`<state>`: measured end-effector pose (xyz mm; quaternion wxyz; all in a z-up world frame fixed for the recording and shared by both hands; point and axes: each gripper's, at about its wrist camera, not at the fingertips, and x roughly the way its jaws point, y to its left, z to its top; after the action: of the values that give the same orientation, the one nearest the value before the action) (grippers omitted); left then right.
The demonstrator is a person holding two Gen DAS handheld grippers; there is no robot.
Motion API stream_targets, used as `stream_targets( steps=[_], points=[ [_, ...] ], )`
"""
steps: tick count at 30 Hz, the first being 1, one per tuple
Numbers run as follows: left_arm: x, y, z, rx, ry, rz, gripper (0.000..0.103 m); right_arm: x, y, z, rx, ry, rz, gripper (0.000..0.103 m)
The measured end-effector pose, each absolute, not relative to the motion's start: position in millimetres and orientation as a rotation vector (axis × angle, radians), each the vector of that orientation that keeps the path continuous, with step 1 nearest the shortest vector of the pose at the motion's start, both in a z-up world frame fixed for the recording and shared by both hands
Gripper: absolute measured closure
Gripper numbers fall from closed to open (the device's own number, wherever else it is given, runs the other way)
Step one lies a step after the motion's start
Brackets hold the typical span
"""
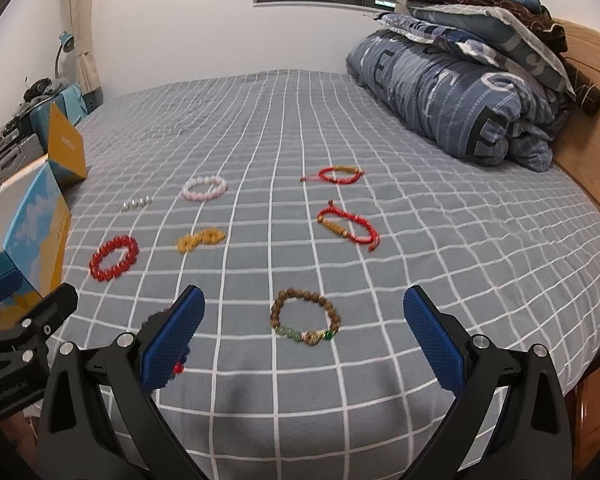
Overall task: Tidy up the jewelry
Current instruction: 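Grasp the red bead bracelet with the left tool while the right tool grasps the red cord bracelet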
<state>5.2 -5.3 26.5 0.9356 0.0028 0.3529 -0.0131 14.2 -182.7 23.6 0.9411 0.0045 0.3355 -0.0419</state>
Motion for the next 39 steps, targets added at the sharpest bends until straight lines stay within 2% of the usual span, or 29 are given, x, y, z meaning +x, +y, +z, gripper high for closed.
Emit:
stream_targets(
  steps=[6, 11, 26, 35, 39],
  points=[
    [32.0, -2.4, 48.7, -0.024, 0.734, -0.024, 0.006, 37.2, -189.9, 56.6, -0.009, 0.665, -0.115, 0.007],
    [64.2, -1.5, 53.9, -0.038, 0.758, -0.003, 0.006, 78.4, -193.7, 59.8, -0.026, 0.695, -0.119, 0.007],
    [139.5, 16.3, -38.7, -0.039, 0.937, 0.031, 0.006, 187.7, -220.6, -32.6, -0.007, 0.924, -0.084, 0.007],
    [147.2, 18.0, -60.5, -0.001, 0.955, 0.054, 0.006, 208.6, -235.7, -69.9, 0.034, 1.015, -0.088, 0.007],
    [146.8, 17.9, -60.1, 0.009, 0.957, 0.052, 0.006, 206.9, -236.4, -73.5, 0.039, 1.020, -0.084, 0.018]
  ],
)
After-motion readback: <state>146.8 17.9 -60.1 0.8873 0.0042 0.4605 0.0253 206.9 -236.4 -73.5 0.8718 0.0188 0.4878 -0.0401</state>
